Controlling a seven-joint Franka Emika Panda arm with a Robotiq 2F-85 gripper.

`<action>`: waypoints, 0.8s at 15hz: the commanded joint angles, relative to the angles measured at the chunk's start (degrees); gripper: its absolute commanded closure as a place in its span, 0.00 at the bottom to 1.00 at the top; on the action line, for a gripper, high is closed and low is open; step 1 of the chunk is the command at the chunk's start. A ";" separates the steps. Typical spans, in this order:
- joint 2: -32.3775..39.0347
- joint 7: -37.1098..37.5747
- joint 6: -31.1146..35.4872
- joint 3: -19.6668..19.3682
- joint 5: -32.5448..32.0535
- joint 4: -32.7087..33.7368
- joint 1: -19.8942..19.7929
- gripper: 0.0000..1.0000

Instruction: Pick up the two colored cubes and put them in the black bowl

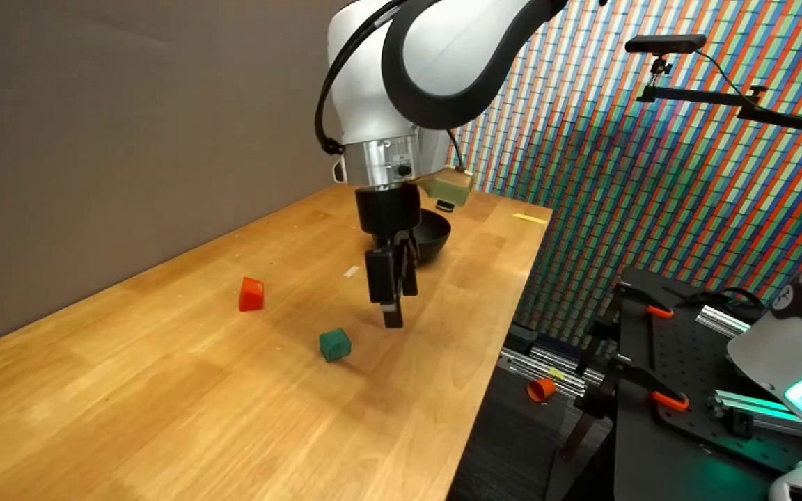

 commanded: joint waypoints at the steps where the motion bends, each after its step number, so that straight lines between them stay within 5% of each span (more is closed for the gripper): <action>1: 6.95 1.23 -1.49 -0.46 -3.84 9.46 1.79 0.00; 12: 16.78 0.04 -1.11 -1.07 -5.71 20.66 2.39 0.00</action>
